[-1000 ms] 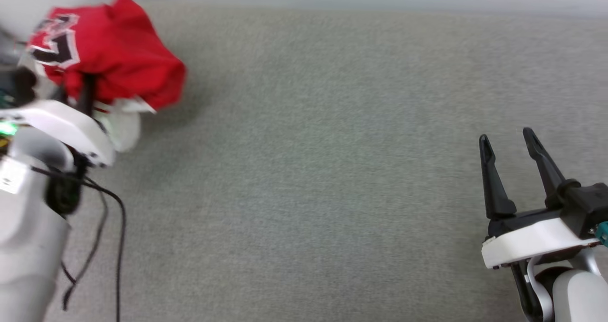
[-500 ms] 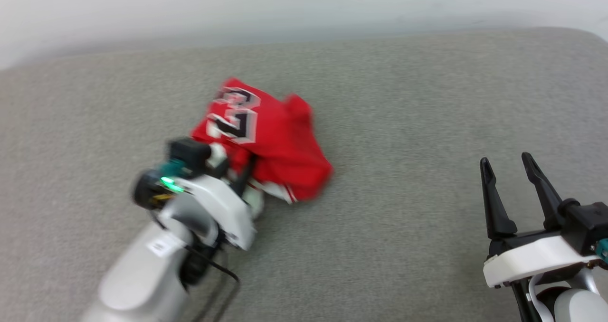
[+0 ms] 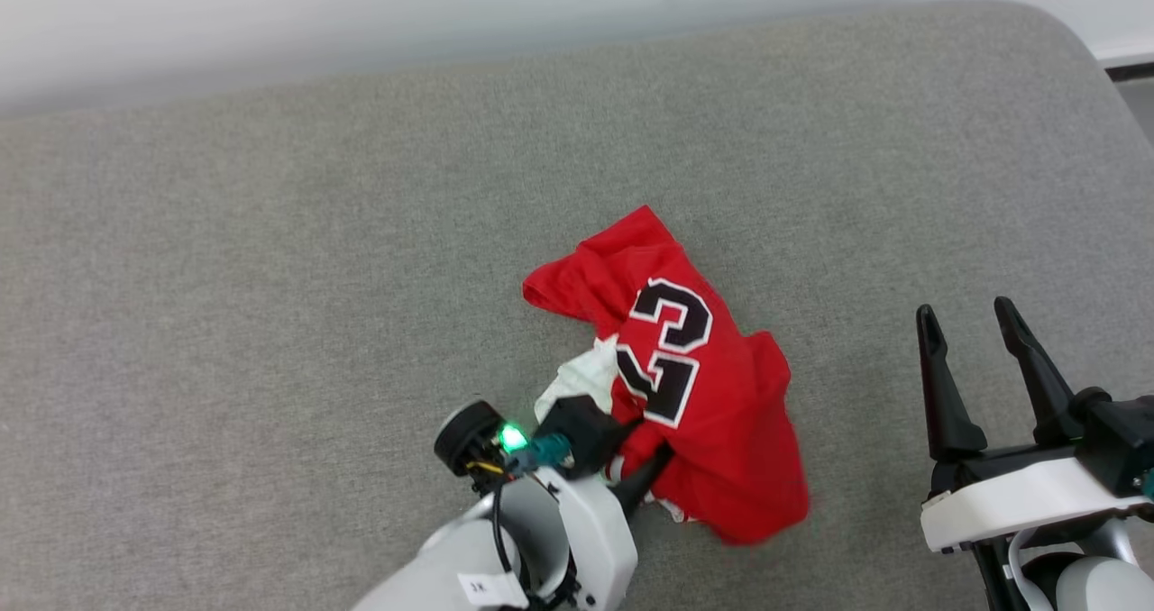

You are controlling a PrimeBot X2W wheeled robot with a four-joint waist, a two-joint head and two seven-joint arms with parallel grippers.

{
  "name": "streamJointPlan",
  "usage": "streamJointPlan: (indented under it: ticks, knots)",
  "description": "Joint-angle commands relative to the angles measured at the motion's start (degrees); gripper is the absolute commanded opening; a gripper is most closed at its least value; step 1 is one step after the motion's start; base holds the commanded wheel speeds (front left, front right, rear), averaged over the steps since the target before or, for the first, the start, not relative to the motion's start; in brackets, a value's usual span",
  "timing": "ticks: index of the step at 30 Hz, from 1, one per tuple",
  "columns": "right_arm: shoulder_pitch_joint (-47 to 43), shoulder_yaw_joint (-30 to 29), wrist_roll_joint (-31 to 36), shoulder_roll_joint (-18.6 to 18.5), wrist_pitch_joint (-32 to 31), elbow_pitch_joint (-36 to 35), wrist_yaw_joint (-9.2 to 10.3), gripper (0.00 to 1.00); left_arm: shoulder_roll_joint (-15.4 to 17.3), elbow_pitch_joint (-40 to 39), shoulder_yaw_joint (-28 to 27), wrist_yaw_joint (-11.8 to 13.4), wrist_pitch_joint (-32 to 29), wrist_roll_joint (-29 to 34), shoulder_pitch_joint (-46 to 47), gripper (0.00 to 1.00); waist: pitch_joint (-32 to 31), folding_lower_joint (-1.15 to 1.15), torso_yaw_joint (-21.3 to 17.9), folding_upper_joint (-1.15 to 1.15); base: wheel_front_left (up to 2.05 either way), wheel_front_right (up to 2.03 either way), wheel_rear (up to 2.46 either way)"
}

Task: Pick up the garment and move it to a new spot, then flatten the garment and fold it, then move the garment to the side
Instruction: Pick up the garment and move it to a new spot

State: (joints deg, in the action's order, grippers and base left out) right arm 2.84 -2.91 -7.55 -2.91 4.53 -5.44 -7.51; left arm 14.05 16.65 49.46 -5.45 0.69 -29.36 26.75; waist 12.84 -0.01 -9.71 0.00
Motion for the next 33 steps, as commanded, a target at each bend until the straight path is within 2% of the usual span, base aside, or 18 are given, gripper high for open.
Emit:
streamJointPlan:
  ticks: [1,5,6,7,8,15,19,27,33]
  knots:
    - [0.1,-0.1,-0.1,0.0,0.4,-0.2,0.04,1.00,0.1,0.5,0.6,-0.2,0.5,0.5,-0.7,0.00,0.7,0.01,0.0,0.00,0.00,0.00,0.00]
    - [0.4,-0.7,0.2,0.0,0.3,-0.3,0.04,1.00,-0.5,1.9,2.0,-0.7,2.5,0.8,-0.6,0.00,1.2,0.01,0.8,0.00,0.00,0.00,0.00]
    - [0.5,-0.8,0.4,0.0,0.1,-0.3,0.04,1.00,-0.7,2.1,2.1,-0.8,3.2,0.9,-0.4,0.27,1.1,0.01,1.2,0.00,0.00,0.00,0.00]
    - [0.6,-0.9,0.5,0.0,0.0,-0.4,0.04,1.00,-0.9,2.0,2.2,-0.9,4.0,0.9,-0.1,0.69,0.9,0.01,1.6,0.00,0.00,0.00,0.00]
    - [0.7,-1.0,0.8,0.0,0.0,-0.5,0.04,1.00,-1.1,1.9,2.3,-1.0,4.9,1.1,0.3,1.00,0.7,0.01,2.1,0.00,0.00,0.00,0.00]
    - [-0.3,-1.0,1.9,0.0,-1.6,-0.9,0.04,1.00,-1.5,0.2,0.6,-0.4,11.2,0.8,-0.1,1.00,-2.8,0.01,5.4,0.00,0.00,0.00,0.00]
    - [-1.0,-1.0,2.4,0.0,-2.6,-1.4,0.04,1.00,-1.4,-1.2,-1.9,1.2,13.1,-0.2,-1.3,1.00,-4.7,0.01,7.2,0.00,0.00,0.00,0.00]
    - [-3.4,-1.1,2.7,0.0,-4.4,-2.1,0.04,1.00,0.4,-3.4,-11.6,6.7,14.5,-2.0,-5.6,1.00,-8.0,0.01,9.3,0.00,0.00,0.00,0.00]
    - [-5.6,-1.6,2.6,0.0,-5.6,-2.4,0.04,1.00,2.2,-5.9,-20.5,9.7,14.6,-0.8,-10.5,1.00,-9.9,0.01,10.3,0.00,0.00,0.00,0.00]
